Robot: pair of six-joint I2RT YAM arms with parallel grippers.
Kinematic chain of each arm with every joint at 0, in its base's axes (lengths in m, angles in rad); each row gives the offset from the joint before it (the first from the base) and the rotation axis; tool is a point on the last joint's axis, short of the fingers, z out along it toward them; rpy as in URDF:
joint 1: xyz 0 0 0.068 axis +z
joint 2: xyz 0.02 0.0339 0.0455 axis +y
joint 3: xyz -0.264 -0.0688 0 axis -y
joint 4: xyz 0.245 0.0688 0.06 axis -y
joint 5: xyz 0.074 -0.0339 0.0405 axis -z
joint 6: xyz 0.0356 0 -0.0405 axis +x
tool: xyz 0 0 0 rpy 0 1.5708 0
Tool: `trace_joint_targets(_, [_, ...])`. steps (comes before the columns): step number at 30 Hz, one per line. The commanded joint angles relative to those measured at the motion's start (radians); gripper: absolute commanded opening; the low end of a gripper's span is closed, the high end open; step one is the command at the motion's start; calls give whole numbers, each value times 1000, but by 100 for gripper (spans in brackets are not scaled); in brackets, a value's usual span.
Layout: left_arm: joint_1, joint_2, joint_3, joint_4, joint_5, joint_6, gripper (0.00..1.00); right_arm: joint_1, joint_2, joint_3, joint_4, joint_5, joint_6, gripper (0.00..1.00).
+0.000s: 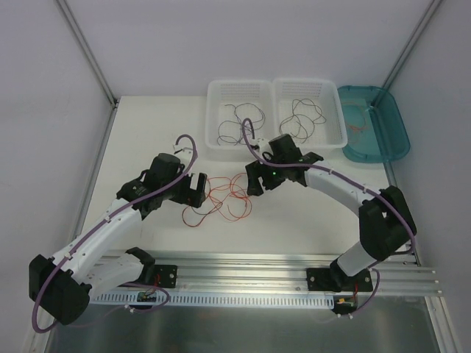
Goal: Untangle the cables
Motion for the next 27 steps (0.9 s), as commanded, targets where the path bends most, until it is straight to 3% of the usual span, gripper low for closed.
trace_joint_targets(1, [13,1,-8,13,0,-79,99,28,37,-2,81,-48,-53,77])
trace_joint_targets(10, [-51,135,-19,62,-3,-283,99,70,108,-17,187,-39,-51,75])
trace_joint_targets(16, [-131,251,-23,160,-91,-366,98,71,149,-27,239,-47,-44,63])
trace_joint_targets(19, [-151,309,-22,192,-123,-395,97,73,138,-42,271,-68,-29,45])
trace_joint_targets(20, [-154,321,-22,202,-129,-402,96,73,126,-46,282,-71,-24,32])
trace_joint_targets(23, [-168,373,-20,234,-146,-429,92,74,91,-56,282,-73,-13,10])
trace_joint_targets(25, [-182,416,-12,254,-158,-432,89,80,59,-60,271,-64,-10,1])
trace_joint_targets(27, [-186,464,-6,255,-168,-430,81,79,1,-68,245,-33,-4,1])
